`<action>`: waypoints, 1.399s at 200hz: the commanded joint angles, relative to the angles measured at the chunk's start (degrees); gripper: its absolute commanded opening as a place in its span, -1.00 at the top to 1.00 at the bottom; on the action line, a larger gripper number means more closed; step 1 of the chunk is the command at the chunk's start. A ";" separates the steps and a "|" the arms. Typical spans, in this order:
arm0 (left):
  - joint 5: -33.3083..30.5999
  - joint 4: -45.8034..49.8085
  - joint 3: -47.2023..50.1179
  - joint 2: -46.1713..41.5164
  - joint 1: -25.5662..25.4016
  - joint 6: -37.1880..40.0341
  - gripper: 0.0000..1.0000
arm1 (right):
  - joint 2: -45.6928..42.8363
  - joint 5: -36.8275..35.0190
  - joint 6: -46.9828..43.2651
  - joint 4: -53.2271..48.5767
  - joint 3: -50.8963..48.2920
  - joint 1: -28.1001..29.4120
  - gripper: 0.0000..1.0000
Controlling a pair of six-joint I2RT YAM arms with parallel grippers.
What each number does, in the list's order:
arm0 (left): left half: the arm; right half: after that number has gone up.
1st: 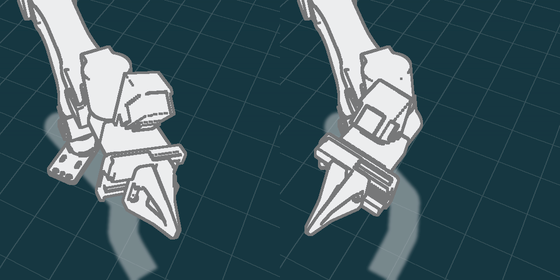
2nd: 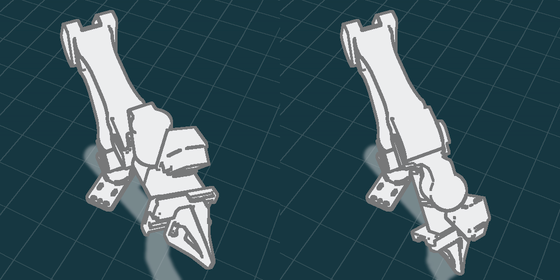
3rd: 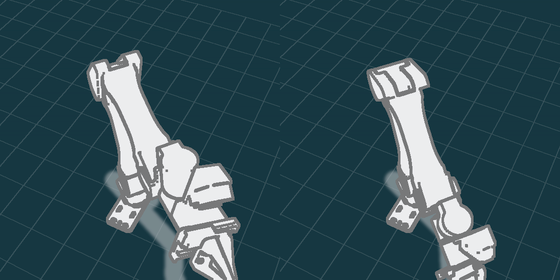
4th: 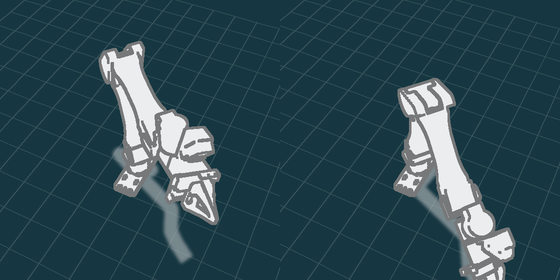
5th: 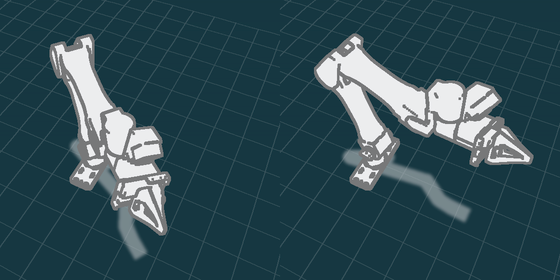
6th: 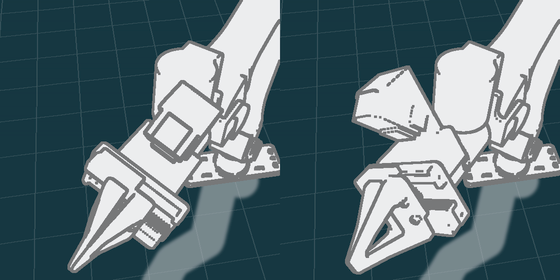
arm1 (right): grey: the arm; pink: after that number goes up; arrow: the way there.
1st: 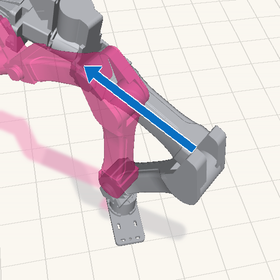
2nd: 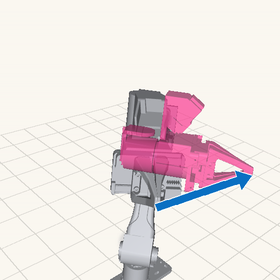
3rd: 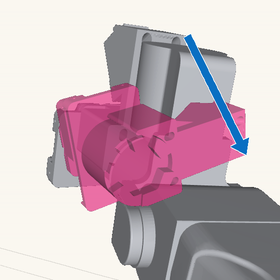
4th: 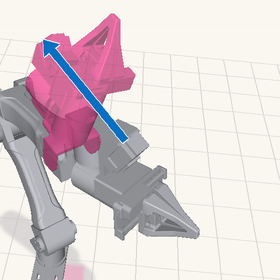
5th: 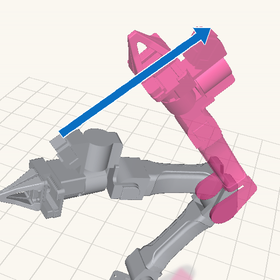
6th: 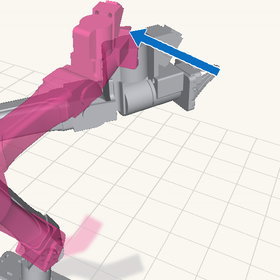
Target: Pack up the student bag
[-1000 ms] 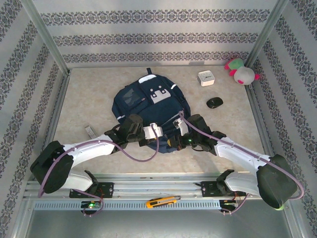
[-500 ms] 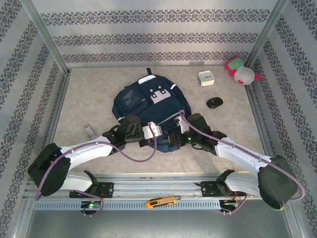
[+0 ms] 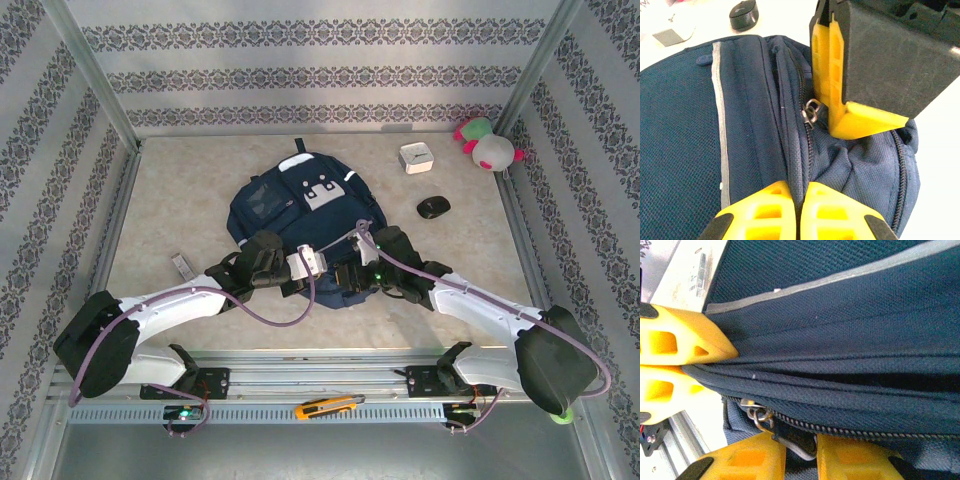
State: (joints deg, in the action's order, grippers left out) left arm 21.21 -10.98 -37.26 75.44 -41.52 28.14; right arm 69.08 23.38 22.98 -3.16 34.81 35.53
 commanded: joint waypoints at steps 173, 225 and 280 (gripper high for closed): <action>-2.66 12.69 1.88 -11.44 4.34 -2.07 0.72 | -6.36 8.17 -3.69 -6.58 -1.15 -11.33 1.00; -11.80 10.76 3.45 -13.44 4.33 -12.40 0.46 | -7.47 3.09 -1.41 -8.00 0.01 -6.58 1.00; -29.40 18.12 4.70 -16.66 4.41 -16.44 0.54 | -2.30 -0.52 0.20 -8.10 4.30 1.46 1.00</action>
State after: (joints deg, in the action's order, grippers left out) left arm 4.62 2.85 -32.47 61.58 -37.87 16.08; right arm 65.71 25.06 21.52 -11.16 36.47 33.76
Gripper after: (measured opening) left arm 0.231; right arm 0.043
